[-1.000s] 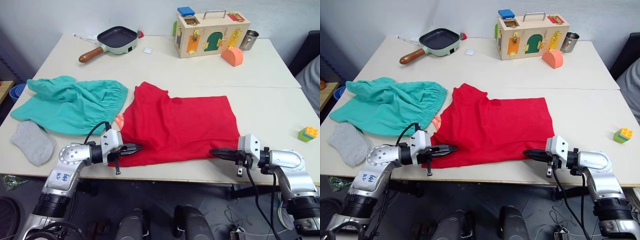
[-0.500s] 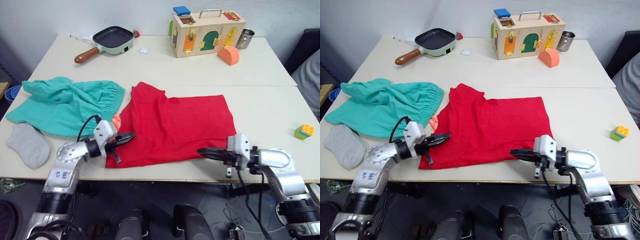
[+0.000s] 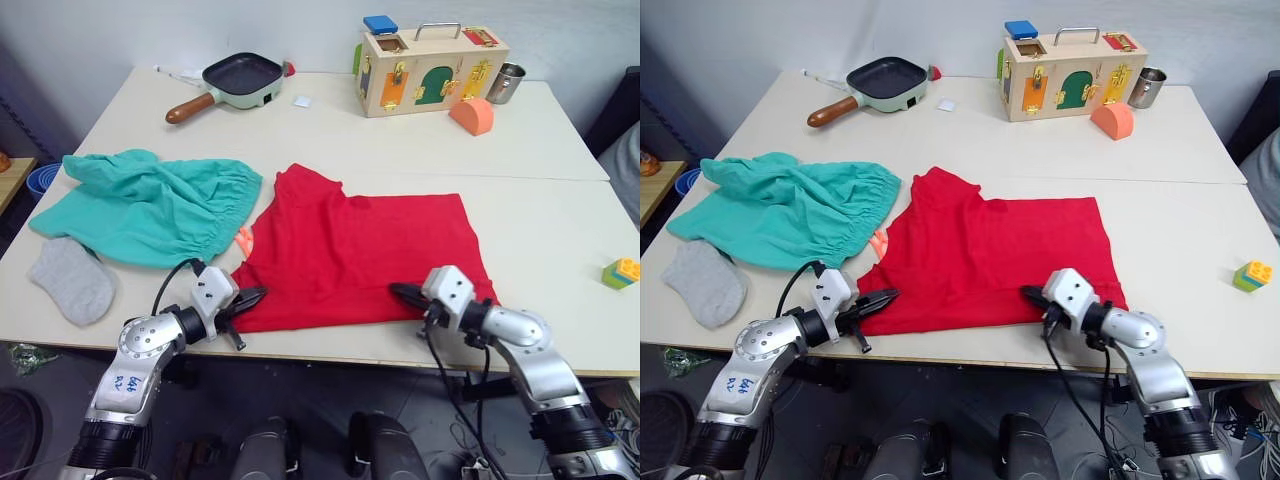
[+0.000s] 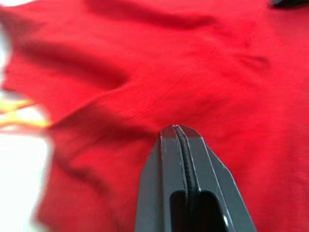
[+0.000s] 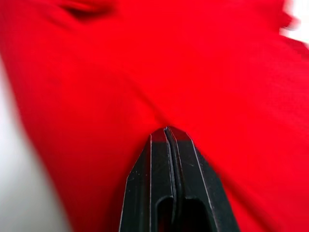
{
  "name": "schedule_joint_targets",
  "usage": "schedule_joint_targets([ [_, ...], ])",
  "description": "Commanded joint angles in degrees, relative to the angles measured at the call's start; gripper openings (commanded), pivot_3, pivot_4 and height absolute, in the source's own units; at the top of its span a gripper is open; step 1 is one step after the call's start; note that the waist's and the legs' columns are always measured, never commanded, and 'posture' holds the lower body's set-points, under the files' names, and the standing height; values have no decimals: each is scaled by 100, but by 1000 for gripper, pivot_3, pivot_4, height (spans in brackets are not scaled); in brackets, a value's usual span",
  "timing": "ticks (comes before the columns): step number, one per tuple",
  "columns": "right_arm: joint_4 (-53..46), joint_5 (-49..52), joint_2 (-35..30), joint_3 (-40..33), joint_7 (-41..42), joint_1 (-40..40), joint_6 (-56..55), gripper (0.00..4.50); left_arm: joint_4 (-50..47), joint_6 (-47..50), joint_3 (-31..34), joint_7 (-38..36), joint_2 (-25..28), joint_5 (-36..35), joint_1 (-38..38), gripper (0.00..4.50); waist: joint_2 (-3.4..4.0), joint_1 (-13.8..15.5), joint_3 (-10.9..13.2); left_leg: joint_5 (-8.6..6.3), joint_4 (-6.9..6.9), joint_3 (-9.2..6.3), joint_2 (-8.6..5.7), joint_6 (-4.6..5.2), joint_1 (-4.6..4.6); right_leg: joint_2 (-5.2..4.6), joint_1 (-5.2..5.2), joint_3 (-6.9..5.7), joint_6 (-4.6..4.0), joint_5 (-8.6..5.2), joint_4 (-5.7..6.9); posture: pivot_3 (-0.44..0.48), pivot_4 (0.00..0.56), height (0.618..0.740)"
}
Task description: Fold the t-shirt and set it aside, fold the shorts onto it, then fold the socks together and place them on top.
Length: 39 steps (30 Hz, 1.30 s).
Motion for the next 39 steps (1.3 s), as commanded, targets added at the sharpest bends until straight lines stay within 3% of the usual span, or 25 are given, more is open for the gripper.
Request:
schedule_joint_targets([
  [1, 600, -97, -258, -460, -207, 68, -430, 0, 211, -1, 141, 242, 33, 188, 149, 28, -3, 2, -5, 0, 0, 0, 0, 0, 3, 0, 2, 0, 0, 0, 0, 0, 150, 740],
  [14, 3562, 243, -704, -1405, -108, -332, -2374, 0, 508, -282, 345, 59, 165, -5, 147, 28, -24, -7, -71, 0, -2, 1, 4, 1, 24, 1, 24, 0, 0, 0, -4, 0, 150, 740],
  [19, 2291, 1517, -455, -1787, 455, -355, -1705, 0, 516, -448, 766, -347, 355, -533, -99, 28, -20, -73, -69, 1, -7, -1, 8, -1, 19, 1, 13, 1, -1, 0, -3, 0, 150, 740],
  [22, 1114, 1843, -376, -1573, 725, 58, -1259, 0, 220, -470, 783, -814, 389, -881, -96, 28, -18, -110, -69, 0, -11, -4, 9, -3, 12, 0, 8, 0, -1, -1, -2, 0, 150, 740],
  [27, -38, 1225, -182, -826, 658, 881, -1126, 0, -202, -333, 221, -829, 211, -655, -108, 28, -18, -85, -69, -5, -17, -10, 6, -8, 9, 0, 10, -5, -1, -1, -14, 0, 150, 740],
  [32, 16, 886, -26, -774, 259, 1193, -1042, 0, -146, -149, -110, -380, 85, -124, -10, 28, -18, -66, -69, -7, -16, -5, 0, -1, 8, -1, 12, -1, 1, 0, -20, 0, 150, 740],
  [36, 607, 922, -74, -1117, 79, 1123, -1137, 0, 97, -132, -17, -183, 129, 70, 120, 28, -18, -92, -69, -8, -17, -6, 4, -3, 9, 1, 9, -2, 0, 0, -18, 0, 150, 740],
  [39, 1293, 976, -319, -1404, 413, 1083, -1526, 0, 299, -162, 121, -74, 200, 142, 191, 28, -16, -104, -70, -8, -17, -6, 5, -4, 11, 1, 10, -2, 0, 0, -19, 0, 150, 740],
])
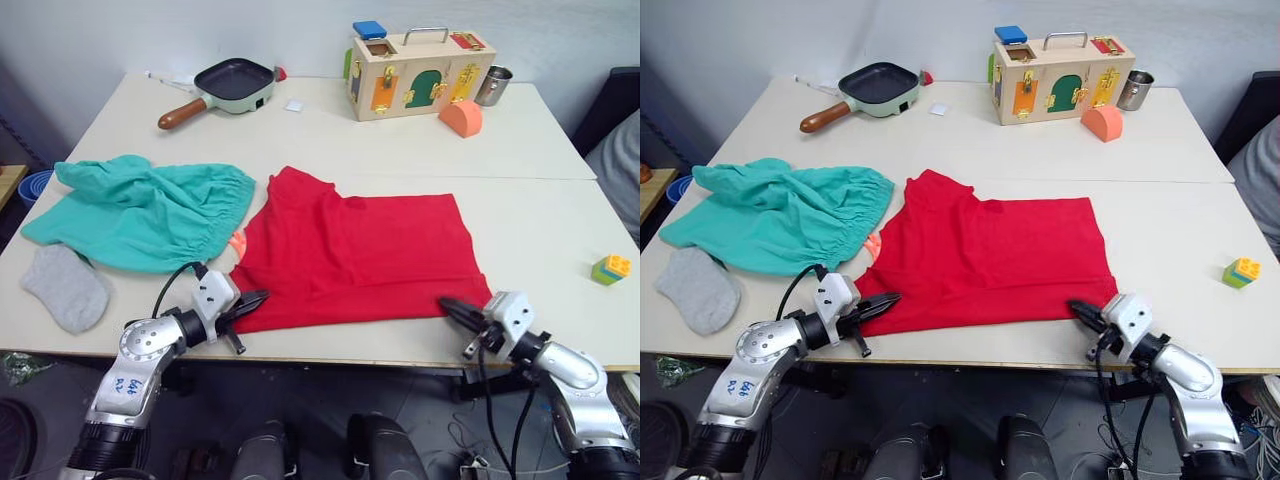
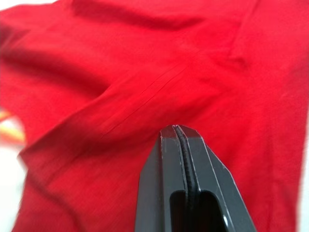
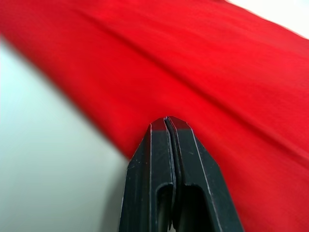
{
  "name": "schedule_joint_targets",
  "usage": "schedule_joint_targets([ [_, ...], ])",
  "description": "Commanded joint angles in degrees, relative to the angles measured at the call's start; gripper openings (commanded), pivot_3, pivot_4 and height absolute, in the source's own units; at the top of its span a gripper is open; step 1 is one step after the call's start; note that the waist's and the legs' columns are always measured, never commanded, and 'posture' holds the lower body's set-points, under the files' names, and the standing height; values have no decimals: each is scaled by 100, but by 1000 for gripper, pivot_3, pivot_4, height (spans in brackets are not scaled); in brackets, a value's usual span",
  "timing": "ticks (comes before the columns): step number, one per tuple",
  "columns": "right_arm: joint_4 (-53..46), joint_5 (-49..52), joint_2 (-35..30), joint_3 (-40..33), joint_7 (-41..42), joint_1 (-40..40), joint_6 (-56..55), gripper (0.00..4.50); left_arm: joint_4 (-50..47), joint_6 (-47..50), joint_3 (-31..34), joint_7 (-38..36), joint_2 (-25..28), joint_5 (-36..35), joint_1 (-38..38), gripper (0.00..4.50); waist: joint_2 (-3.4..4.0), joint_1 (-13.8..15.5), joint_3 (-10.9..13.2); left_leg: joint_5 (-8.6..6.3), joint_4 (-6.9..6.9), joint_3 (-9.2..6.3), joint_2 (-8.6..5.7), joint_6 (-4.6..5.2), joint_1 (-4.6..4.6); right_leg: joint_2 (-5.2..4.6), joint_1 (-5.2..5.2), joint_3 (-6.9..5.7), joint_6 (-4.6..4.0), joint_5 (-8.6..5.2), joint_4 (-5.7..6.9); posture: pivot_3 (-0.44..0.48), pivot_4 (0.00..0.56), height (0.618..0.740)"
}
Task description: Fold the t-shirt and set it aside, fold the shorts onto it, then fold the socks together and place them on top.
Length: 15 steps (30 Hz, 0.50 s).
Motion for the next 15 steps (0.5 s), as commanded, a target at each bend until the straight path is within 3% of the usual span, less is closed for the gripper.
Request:
schedule_joint_targets([
  [1, 749, 108, -330, -418, 345, -10, -464, 0, 276, -41, 239, 163, 147, 154, 152, 28, 2, -3, -1, 0, 0, 0, -1, 1, 4, 0, 4, 0, 0, 0, -1, 0, 150, 740],
  [9, 2271, 233, -687, -1026, 384, -443, -1049, 0, 473, -393, 537, 147, 100, -82, 163, 28, 2, -12, -1, -1, -2, -1, 0, 4, 14, -1, 20, -1, 0, 0, -12, 0, 150, 740],
  [12, 1647, 1196, -666, -1295, 915, -552, -153, 0, 274, -481, 928, -199, 153, -675, 198, 28, 5, -19, 0, -2, -4, -1, 3, 2, 13, 0, 16, -1, 0, 0, -12, 0, 150, 740],
  [15, 943, 1480, -970, -1196, 1587, -417, 404, 168, -90, -453, 1201, -940, 514, -1171, 434, 650, 10, -35, 3, -2, -5, -2, 7, 2, 5, 0, 7, -1, 0, 0, -10, 0, 150, 740],
])
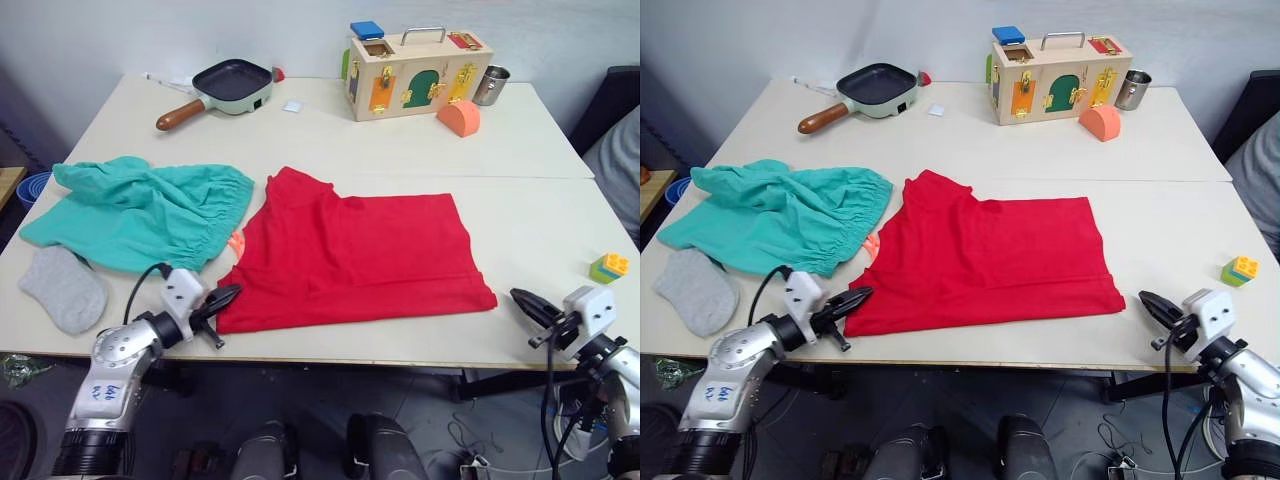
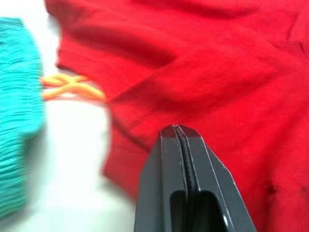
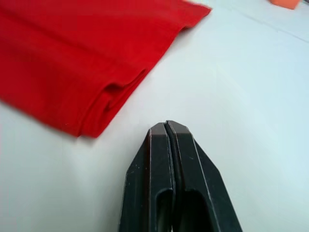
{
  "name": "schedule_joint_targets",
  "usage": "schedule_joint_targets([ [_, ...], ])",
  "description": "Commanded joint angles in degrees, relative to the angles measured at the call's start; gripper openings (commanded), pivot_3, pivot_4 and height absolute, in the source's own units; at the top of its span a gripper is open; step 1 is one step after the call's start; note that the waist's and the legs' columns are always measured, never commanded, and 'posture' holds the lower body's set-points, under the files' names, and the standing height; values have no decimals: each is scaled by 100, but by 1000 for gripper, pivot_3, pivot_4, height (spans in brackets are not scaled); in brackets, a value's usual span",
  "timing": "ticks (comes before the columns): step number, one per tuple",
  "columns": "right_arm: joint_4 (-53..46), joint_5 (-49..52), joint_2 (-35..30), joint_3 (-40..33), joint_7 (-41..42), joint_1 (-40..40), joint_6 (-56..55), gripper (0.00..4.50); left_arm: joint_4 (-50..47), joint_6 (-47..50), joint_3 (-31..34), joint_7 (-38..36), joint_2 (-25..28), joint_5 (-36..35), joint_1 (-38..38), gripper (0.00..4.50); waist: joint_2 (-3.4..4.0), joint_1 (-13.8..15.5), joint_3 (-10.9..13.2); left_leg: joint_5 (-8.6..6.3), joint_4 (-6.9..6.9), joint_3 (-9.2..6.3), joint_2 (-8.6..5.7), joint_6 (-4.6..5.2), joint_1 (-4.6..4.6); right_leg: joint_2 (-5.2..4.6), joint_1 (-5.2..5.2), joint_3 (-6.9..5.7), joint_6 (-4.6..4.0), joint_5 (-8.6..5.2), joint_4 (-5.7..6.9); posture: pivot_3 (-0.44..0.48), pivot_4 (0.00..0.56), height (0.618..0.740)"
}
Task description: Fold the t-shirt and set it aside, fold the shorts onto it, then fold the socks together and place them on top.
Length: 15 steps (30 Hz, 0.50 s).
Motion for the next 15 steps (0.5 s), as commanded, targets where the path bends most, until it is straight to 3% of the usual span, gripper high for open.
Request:
schedule_joint_targets([
  [1, -842, 327, -470, -16, 805, 120, 411, 360, -556, -138, 379, -847, 498, -530, 268, 933, 8, 14, 3, -1, 0, 0, 0, 0, 0, 0, -1, 0, 0, 0, 0, 0, 150, 740],
  [5, -913, -12, -849, 174, 1677, 84, -288, 1584, -600, -629, 441, -1474, 1102, -316, 464, 2197, 10, 50, 4, -9, -1, -3, -3, 2, 0, -2, 1, -3, -1, 0, -9, 0, 150, 740],
  [10, -480, -671, -1078, 671, 2234, -235, -1060, 3326, -484, -1192, -39, -1766, 1498, 397, 529, 3728, 12, 52, 6, -29, -1, -1, -7, -24, -2, -5, 2, -3, 0, 0, -17, 0, 150, 740],
  [15, 108, -1265, -1057, 1110, 1998, -737, -1248, 3326, -281, -1236, -454, -1306, 1287, 988, 138, 3728, 14, 26, 7, -13, -1, 2, -6, 4, -5, -4, -2, -4, 0, 0, -14, 0, 150, 740],
])
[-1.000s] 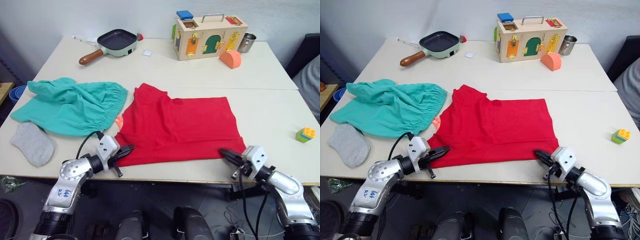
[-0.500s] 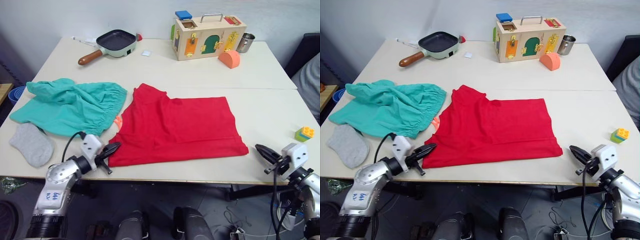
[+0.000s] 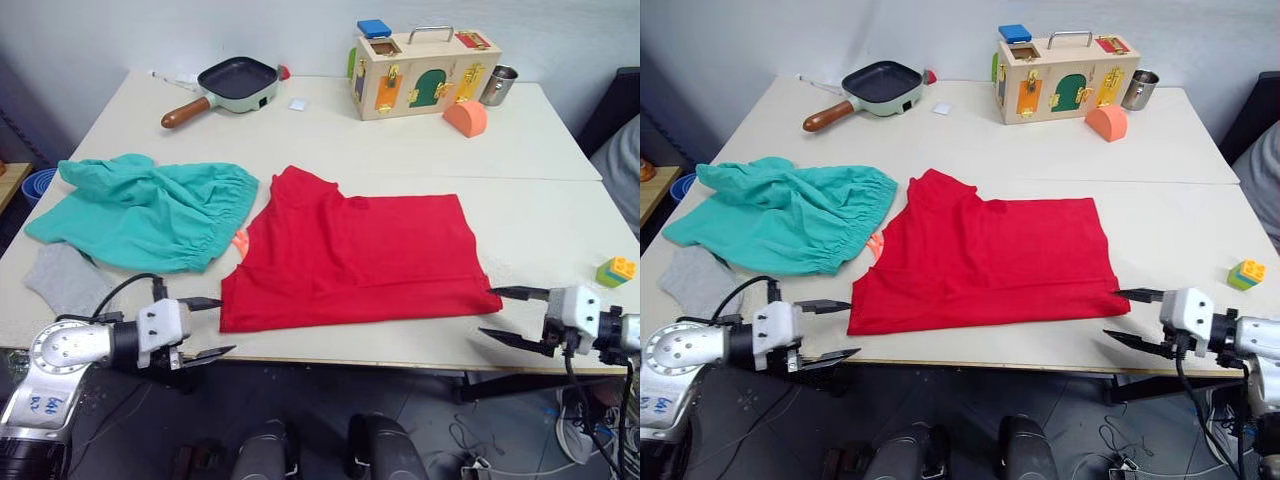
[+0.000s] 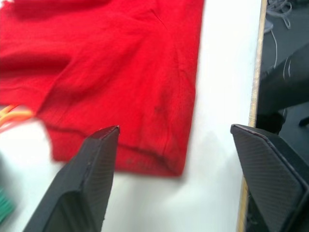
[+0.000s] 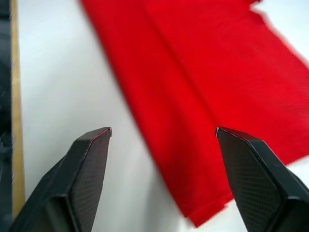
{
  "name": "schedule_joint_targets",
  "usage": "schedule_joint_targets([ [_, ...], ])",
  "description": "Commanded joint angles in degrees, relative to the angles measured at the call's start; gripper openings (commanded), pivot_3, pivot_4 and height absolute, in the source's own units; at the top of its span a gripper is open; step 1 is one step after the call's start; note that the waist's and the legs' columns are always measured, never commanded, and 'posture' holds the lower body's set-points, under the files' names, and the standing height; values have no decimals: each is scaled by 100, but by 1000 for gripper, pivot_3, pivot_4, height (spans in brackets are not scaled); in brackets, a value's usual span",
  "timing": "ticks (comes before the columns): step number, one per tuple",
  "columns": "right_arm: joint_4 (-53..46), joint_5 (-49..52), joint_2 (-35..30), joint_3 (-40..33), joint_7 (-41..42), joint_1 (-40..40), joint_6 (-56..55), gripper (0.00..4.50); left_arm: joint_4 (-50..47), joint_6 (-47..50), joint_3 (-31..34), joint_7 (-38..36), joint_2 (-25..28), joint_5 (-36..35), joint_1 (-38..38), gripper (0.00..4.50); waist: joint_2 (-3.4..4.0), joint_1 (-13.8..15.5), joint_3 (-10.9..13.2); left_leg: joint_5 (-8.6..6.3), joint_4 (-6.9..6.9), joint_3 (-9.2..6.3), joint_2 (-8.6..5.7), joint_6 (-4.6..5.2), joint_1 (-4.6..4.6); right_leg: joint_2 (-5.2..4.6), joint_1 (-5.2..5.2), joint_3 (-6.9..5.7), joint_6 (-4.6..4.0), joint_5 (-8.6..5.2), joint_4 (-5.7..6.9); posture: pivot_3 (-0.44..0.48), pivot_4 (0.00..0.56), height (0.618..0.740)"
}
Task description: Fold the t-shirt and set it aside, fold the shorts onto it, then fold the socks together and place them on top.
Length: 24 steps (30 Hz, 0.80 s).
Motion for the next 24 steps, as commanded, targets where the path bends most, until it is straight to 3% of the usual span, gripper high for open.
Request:
schedule_joint_targets([
  [1, 305, -338, -55, 152, -228, -266, -12, 3326, 85, -84, -222, 343, -60, 458, -206, 3728, 0, -9, 0, 1, 0, 1, 0, 1, 0, 0, 0, 0, 0, 0, 1, 0, 150, 740],
  [3, 501, -575, -88, 296, -324, -432, -90, 3326, 107, 3, -255, 585, -125, 621, -279, 3728, 0, -10, 0, 1, 0, 3, 1, 0, -2, 0, -5, 0, 0, 0, 4, 0, 150, 740],
  [8, 913, -997, -96, 570, -539, -793, -228, 3368, 200, 203, -475, 616, -26, 861, -349, 2552, -1, -18, -1, 3, 4, 6, 1, 3, 3, 0, 1, 2, 1, 0, 6, 0, 150, 740],
  [16, 1171, -931, -51, 701, -450, -946, -110, 700, 568, 292, -562, 567, -63, 720, -406, 2, -1, -15, -2, -22, -5, 1, 4, -35, 76, -2, 74, 3, 0, 0, -3, 0, 150, 740],
  [18, 1067, -750, -73, 727, -144, -872, 29, 35, 430, 393, -545, 420, -57, 499, -389, 0, 0, -15, -2, -23, -6, 1, 4, -36, 78, -3, 75, 5, 0, 0, -4, 0, 150, 740],
  [24, 366, -43, -385, 383, 508, -113, 508, 10, 26, 361, -349, -56, 198, 44, -43, 0, 1, -3, -2, -28, -33, -3, 4, -44, 77, -3, 66, 0, -12, -7, -10, 0, 150, 740],
])
